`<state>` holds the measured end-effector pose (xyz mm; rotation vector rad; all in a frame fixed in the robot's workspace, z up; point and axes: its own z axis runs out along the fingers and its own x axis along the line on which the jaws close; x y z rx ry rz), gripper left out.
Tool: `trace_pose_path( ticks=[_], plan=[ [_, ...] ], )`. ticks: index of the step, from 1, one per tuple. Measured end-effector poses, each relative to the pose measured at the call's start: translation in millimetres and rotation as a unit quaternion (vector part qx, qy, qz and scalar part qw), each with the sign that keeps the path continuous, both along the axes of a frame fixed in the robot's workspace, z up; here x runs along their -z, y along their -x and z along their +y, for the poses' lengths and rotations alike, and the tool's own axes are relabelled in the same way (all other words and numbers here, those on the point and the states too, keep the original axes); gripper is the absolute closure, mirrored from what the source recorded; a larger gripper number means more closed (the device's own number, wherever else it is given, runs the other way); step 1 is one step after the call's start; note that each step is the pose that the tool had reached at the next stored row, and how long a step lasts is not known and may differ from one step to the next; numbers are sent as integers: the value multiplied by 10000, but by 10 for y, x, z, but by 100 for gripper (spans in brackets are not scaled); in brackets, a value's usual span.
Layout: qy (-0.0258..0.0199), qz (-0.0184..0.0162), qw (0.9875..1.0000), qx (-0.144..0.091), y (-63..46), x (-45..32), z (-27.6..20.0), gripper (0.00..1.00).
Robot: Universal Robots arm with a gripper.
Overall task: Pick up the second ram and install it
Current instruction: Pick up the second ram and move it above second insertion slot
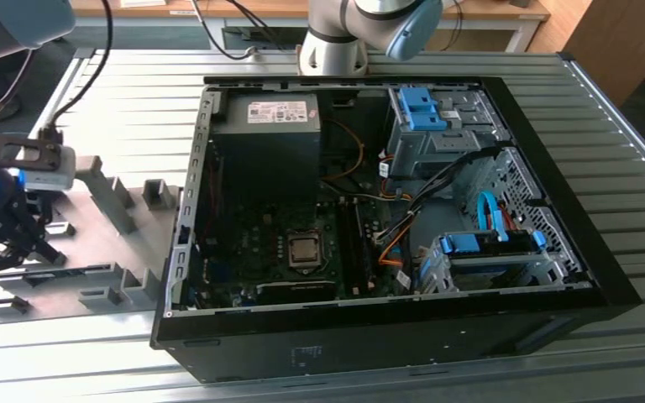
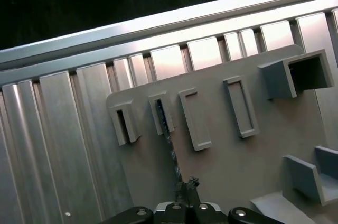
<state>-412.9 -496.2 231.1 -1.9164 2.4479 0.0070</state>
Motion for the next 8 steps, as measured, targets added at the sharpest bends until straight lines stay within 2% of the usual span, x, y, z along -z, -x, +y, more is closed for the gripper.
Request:
trace_pose_path(
  ticks=[4, 8],
  plan=[
    [0, 0, 9998, -218, 0, 0, 0, 90],
    [0, 0, 9990, -452, 0, 0, 0, 90]
  ],
)
